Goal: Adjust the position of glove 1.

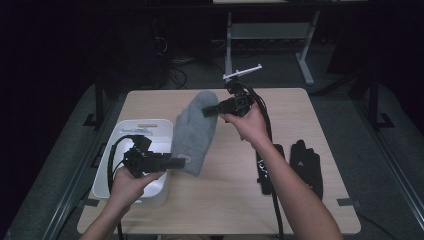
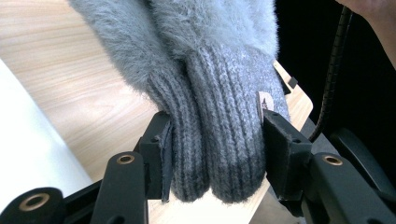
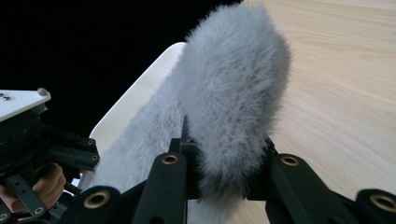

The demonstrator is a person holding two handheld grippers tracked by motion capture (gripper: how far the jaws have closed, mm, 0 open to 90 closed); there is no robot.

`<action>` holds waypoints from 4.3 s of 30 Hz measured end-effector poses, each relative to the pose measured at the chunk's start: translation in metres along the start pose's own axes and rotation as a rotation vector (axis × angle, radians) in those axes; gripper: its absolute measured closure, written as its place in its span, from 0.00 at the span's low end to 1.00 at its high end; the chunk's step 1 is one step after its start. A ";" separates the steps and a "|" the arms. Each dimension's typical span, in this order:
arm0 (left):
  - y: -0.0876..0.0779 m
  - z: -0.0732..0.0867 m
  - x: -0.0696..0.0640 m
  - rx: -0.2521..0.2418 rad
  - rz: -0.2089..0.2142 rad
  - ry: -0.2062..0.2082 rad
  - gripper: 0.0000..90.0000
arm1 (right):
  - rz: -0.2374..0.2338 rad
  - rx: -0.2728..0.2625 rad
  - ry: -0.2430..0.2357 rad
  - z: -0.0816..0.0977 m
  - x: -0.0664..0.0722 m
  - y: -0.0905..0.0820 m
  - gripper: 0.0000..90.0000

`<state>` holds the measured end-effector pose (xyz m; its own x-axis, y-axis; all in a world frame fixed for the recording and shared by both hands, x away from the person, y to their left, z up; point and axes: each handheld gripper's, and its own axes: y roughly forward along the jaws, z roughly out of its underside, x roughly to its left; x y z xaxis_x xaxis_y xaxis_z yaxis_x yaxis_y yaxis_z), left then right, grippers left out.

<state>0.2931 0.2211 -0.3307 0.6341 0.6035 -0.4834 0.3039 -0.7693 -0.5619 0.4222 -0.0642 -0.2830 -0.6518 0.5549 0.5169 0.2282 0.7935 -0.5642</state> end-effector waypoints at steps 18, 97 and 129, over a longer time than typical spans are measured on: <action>-0.024 0.006 0.012 -0.024 -0.021 -0.024 0.55 | -0.021 0.013 -0.029 -0.015 0.017 0.022 0.83; -0.060 0.065 0.085 -0.014 -0.115 -0.190 0.54 | -0.085 0.147 -0.024 -0.025 0.031 0.151 0.82; -0.049 0.077 0.095 0.085 -0.175 -0.221 0.51 | -0.055 0.206 -0.016 -0.009 0.021 0.181 0.81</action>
<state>0.2837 0.3318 -0.4005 0.4043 0.7637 -0.5033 0.3281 -0.6348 -0.6996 0.4565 0.0928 -0.3683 -0.6713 0.5071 0.5406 0.0408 0.7535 -0.6561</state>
